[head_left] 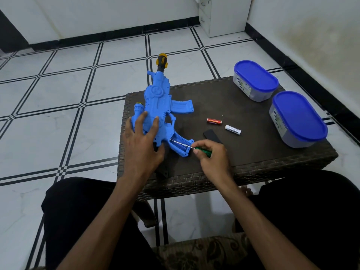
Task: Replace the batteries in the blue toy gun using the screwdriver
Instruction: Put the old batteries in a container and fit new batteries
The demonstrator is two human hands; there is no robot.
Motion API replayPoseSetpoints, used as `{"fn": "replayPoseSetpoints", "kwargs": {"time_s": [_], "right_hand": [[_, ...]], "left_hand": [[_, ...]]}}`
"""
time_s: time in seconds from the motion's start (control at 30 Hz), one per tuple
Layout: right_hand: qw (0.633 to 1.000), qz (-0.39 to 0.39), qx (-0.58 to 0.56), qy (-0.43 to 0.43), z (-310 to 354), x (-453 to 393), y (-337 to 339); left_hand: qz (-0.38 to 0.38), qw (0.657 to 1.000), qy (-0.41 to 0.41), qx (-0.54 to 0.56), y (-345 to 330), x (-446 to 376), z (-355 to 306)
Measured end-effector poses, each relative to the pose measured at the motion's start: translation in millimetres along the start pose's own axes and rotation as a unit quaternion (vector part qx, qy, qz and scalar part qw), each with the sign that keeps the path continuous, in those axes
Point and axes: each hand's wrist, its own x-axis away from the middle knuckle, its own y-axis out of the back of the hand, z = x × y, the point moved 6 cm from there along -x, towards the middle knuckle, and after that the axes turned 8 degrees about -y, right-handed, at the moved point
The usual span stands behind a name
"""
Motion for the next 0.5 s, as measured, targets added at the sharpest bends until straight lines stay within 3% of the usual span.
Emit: {"fn": "replayPoseSetpoints", "kwargs": {"time_s": [0.5], "right_hand": [[1.000,0.007,-0.011,0.003,1.1,-3.2,9.8]], "left_hand": [[0.005,1.000,0.005,-0.013,-0.3,3.6,1.3]]}}
